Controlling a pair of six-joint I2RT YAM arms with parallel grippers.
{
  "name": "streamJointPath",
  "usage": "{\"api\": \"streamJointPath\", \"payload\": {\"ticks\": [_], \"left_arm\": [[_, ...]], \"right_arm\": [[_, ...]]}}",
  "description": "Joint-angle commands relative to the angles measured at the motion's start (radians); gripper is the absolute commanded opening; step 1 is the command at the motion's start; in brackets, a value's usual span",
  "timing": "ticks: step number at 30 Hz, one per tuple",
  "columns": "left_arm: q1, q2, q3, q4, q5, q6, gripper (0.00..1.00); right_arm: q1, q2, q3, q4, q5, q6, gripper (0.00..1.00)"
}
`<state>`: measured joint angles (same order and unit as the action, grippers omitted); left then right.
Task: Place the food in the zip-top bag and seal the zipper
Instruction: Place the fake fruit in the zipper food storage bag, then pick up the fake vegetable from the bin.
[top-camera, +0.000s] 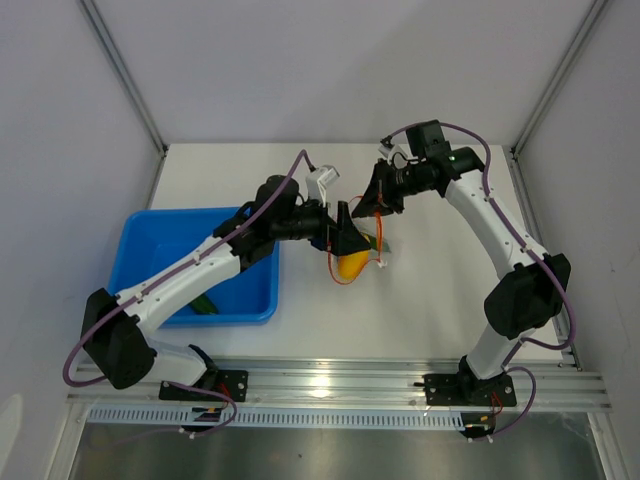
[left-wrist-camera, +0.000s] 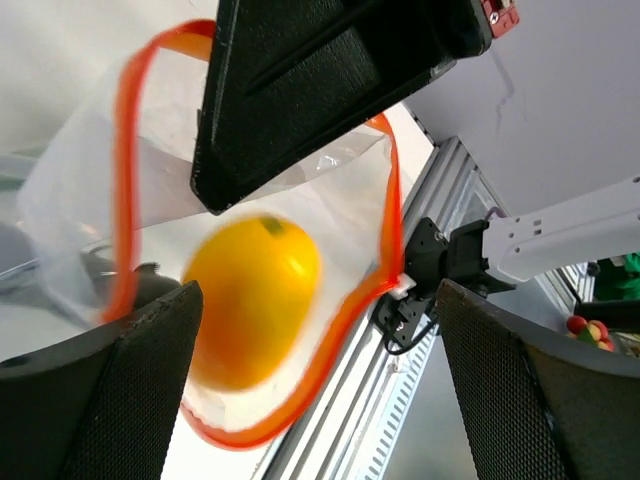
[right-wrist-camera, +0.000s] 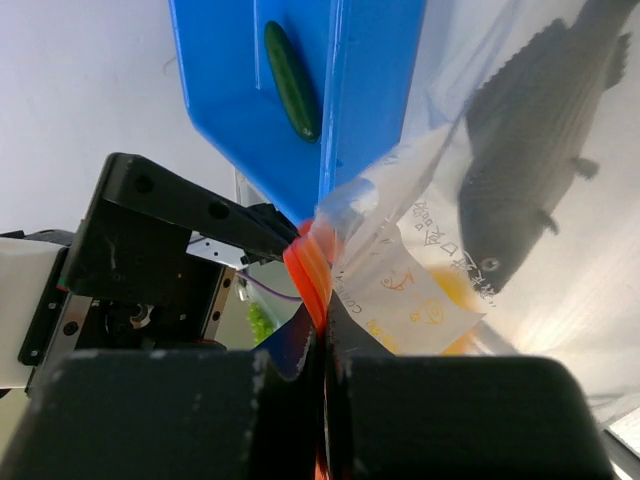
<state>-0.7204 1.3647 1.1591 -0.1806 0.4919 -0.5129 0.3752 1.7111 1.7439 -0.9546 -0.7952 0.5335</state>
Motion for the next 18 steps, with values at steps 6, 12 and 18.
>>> {"api": "streamJointPath", "payload": {"ticks": [6, 12, 18], "left_arm": [[-0.005, -0.079, 0.008, 0.000, -0.062, 0.066, 0.99], [-0.007, -0.116, 0.042, -0.088, -0.136, 0.108, 0.99], [0.033, -0.216, 0.040, -0.264, -0.358, 0.100, 0.99]], "right_arm": [[-0.007, -0.038, -0.012, 0.034, -0.036, 0.023, 0.00], [-0.007, -0.044, -0.018, 0.039, -0.033, 0.023, 0.00], [-0.007, -0.048, -0.018, 0.027, -0.021, 0.011, 0.00]]}}
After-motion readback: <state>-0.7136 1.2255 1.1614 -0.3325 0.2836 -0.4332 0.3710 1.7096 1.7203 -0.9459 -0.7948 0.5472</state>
